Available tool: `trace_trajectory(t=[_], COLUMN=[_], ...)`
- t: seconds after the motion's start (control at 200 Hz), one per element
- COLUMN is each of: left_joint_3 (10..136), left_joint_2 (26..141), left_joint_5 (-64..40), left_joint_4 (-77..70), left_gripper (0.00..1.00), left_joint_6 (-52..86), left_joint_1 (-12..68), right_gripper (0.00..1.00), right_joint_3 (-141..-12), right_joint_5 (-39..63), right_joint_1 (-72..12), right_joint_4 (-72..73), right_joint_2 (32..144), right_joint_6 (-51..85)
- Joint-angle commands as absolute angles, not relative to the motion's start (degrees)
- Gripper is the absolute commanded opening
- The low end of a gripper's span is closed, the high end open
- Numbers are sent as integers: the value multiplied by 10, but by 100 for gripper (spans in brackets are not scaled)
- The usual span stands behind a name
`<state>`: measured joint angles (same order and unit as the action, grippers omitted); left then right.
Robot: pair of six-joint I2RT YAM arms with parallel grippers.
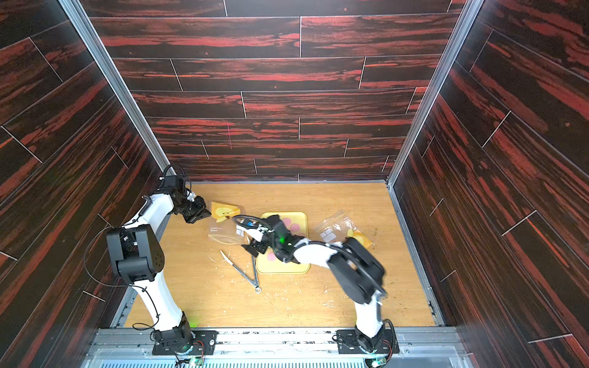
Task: Put the cookies into a resealable bag to prevent moisture
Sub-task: Pick up the ziploc bag from the center of the board.
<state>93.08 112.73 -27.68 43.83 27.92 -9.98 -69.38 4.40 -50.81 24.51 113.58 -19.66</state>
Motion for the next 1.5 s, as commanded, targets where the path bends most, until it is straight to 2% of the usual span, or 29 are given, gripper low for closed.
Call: trace_trajectory(t=[0.0,0.195,0.361,0.441,0.511,0.717,0.862,0.917,1.007,1.178,1.233,1.278,1.493], left_joint_3=[925,917,911,911,914,921,927,931,929,894,874,856,731], left_joint_2=[1087,1083,1084,1082,1082,1084,1082,1080,1068,988,950,916,757], left_joint_5=[-283,-284,-289,-290,-291,-288,-285,-283,-272,-214,-193,-177,-154], left_joint_4=[457,451,446,446,451,457,458,460,455,410,388,372,345], left_gripper=[0,0,0,0,0,0,0,0,0,32,51,60,63], left_joint_6=[288,294,299,299,295,288,287,285,281,281,276,268,245], left_joint_1=[-98,-97,-98,-97,-97,-97,-96,-96,-96,-96,-96,-96,-79], right_gripper=[99,98,98,95,86,48,18,1,0,0,0,0,0], right_joint_3=[-745,-801,-875,-911,-923,-920,-918,-911,-893,-897,-906,-913,-976], right_joint_5=[38,28,-5,-25,-37,-67,-54,-47,-42,-27,-16,-6,16], right_joint_1=[-526,-543,-555,-558,-559,-559,-558,-558,-558,-536,-523,-512,-491], right_joint_4=[284,292,233,203,192,191,179,172,157,72,39,14,-78], right_joint_2=[1192,1270,1318,1336,1343,1336,1306,1289,1249,1190,1177,1168,1160], right_joint_6=[-250,-277,-277,-276,-263,-249,-225,-209,-169,-32,30,76,229])
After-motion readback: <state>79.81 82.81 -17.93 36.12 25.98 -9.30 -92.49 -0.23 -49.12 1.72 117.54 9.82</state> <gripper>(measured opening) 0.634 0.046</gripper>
